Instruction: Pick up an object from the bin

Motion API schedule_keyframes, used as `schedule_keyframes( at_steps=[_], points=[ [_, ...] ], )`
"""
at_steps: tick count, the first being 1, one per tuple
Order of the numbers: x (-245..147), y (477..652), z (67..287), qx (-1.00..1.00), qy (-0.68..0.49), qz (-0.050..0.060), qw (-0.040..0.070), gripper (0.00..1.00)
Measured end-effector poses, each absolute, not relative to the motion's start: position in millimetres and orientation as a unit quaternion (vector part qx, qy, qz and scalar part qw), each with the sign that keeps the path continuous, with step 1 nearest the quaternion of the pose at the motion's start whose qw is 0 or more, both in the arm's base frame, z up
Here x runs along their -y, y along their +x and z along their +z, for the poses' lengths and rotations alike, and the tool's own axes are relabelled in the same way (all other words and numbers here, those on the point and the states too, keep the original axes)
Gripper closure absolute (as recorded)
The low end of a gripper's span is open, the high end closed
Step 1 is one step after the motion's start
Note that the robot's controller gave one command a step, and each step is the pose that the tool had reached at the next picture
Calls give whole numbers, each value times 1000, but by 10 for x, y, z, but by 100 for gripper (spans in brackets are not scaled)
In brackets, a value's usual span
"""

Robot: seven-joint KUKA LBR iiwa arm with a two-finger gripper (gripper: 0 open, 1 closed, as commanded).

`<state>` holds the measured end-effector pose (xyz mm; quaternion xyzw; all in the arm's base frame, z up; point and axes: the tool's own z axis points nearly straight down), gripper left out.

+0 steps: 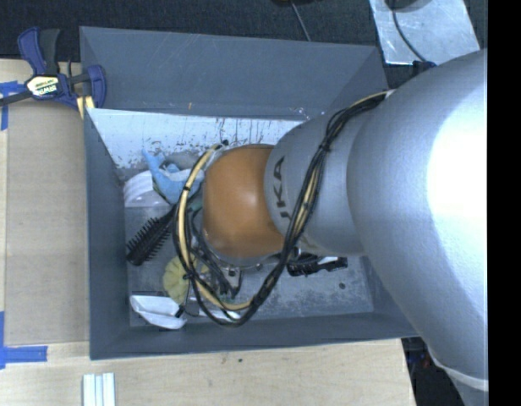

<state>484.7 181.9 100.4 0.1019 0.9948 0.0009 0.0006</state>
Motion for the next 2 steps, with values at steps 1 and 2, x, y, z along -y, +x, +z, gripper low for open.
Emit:
schedule_keyframes(
  at_steps=[1, 2],
  points=[
    [-1899, 4848, 719, -997, 77, 2, 3, 0],
    [-1759, 4825, 704, -987, 159, 1, 1, 100]
  ],
)
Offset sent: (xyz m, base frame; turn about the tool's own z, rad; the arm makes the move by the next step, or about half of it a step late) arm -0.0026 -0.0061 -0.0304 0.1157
